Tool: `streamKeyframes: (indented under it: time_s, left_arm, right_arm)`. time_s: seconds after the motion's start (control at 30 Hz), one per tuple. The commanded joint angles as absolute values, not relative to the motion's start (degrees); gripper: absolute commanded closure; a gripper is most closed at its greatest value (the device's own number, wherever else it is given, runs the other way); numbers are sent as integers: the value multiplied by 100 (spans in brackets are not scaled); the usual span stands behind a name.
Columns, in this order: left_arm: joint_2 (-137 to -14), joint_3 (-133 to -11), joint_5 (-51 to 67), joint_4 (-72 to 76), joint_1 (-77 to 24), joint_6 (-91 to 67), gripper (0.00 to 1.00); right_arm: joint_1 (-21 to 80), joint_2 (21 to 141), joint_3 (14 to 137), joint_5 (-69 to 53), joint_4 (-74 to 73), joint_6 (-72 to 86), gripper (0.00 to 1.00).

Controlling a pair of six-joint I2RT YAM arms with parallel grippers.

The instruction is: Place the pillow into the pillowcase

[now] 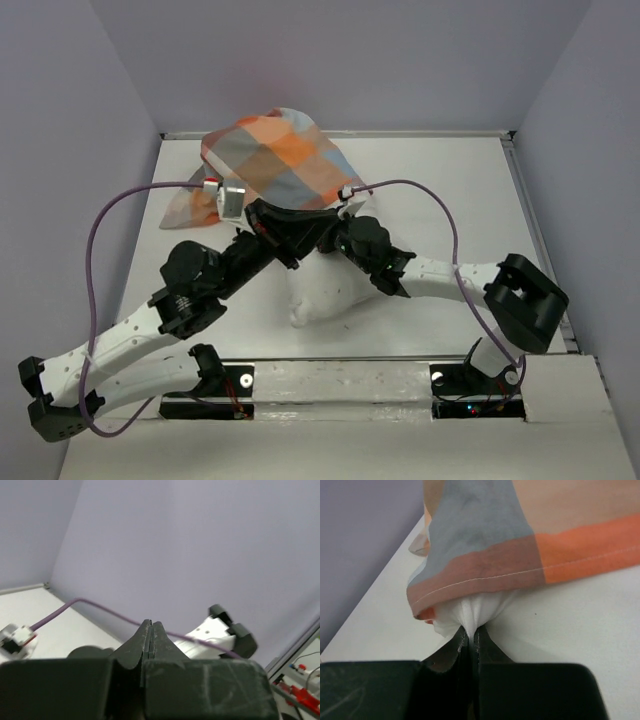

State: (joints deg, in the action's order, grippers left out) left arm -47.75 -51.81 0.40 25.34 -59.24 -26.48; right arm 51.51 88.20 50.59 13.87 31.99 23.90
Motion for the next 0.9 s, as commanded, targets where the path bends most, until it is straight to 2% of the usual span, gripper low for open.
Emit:
streamKeyframes:
  time_s: [0.0, 0.1, 0.13, 0.17, 0.27, 0.33, 0.37, 0.43, 0.53, 0.6, 0.73, 0.87]
  left_arm:
    - [-4343, -4863, -5, 2455, -5906, -3225, 100]
    - [-3624, -4518, -1761, 1269, -5915, -3191, 100]
    - [-3534, -4448, -2193, 918, -5906, -3060, 94]
    - [-3498, -4308, -3041, 305, -5898, -2954, 82]
    - [-3751, -4123, -3752, -289, -5836, -2831, 45]
    - [-4024, -3877, -3876, -203, -5810, -2559, 33]
    - [-4356, -3824, -3850, -106, -5801, -2445, 24]
    - [-4805, -3692, -3850, 376, -5801, -2093, 15]
    - [-5254, -3551, -3911, 1211, -5783, -1443, 7]
    - [-5457, -3673, -3998, 1536, -5766, -1240, 6]
    - [-5922, -3875, -4218, 1951, -5669, -730, 5]
    - [-6134, -4008, -4237, 2197, -5432, -563, 9]
  right_arm:
    - [5177, 9168, 5080, 1723, 4394, 2891, 100]
    - [5177, 8790, 4949, 1635, 4238, 2796, 100]
    - [5177, 8659, 4870, 1643, 4184, 2778, 100]
    - [5177, 8361, 4782, 1696, 4157, 2743, 100]
    - [5177, 7946, 4632, 1583, 3816, 2497, 100]
    - [5177, 7683, 4614, 1434, 3526, 2409, 100]
    - [5177, 7638, 4614, 1398, 3455, 2400, 100]
    - [5177, 7515, 4597, 1415, 3332, 2391, 100]
    - [5177, 7445, 4640, 1345, 3183, 2355, 100]
    - [5177, 7444, 4649, 1266, 3120, 2347, 100]
    - [5177, 7409, 4571, 1239, 3050, 2347, 100]
    - [5177, 7365, 4500, 1213, 3050, 2373, 100]
